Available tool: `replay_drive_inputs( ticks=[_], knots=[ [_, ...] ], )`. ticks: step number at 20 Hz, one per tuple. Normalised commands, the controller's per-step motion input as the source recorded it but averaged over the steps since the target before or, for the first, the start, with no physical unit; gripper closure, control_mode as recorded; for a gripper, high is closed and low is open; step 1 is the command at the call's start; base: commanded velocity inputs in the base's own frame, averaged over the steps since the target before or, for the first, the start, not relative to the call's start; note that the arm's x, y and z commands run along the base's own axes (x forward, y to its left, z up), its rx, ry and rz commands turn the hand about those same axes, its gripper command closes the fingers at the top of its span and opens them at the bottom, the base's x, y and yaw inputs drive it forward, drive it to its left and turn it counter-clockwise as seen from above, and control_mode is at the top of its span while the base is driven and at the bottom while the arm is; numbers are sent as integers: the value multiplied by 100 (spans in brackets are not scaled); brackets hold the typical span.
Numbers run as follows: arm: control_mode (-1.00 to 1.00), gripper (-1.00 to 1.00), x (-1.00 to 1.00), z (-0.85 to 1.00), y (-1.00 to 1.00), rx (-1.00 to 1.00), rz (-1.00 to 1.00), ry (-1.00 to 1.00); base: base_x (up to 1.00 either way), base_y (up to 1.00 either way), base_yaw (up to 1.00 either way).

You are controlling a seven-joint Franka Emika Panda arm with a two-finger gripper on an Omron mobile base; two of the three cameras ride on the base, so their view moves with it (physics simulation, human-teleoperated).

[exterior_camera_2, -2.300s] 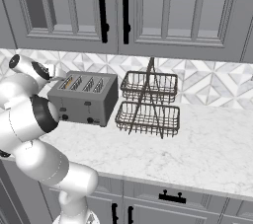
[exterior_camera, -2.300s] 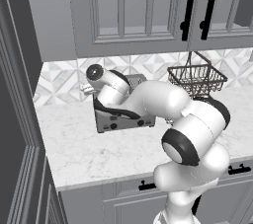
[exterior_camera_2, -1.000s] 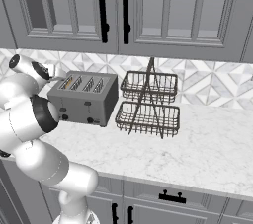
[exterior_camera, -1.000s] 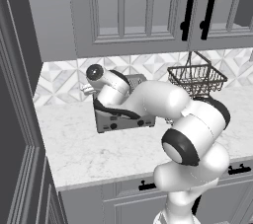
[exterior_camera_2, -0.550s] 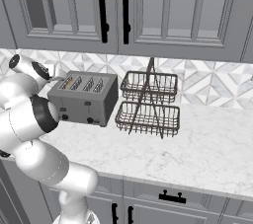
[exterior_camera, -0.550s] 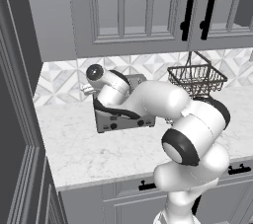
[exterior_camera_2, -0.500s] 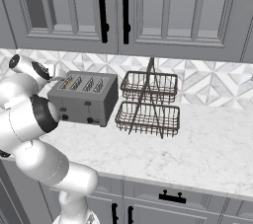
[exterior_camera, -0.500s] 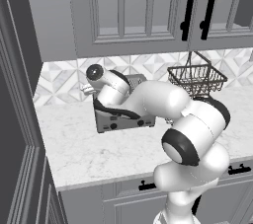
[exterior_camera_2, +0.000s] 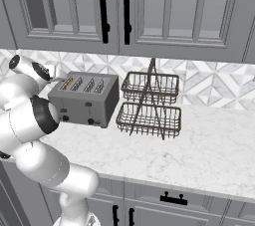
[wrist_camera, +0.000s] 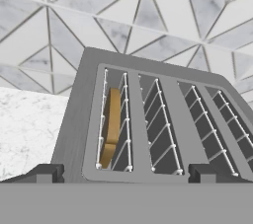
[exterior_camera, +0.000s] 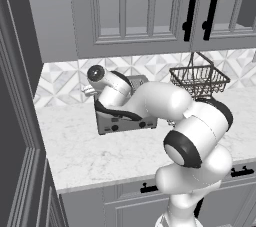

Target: Start the toaster. Once the lever pops up, take the bread to the plate on the dining counter.

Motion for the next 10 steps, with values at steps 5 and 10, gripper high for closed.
replay_drive_inputs(
  ticks=[5,10],
  knots=[
    [-100,-100,0,0,0,0,0,0,0,0,0],
    [-100,-100,0,0,0,0,0,0,0,0,0]
  ],
)
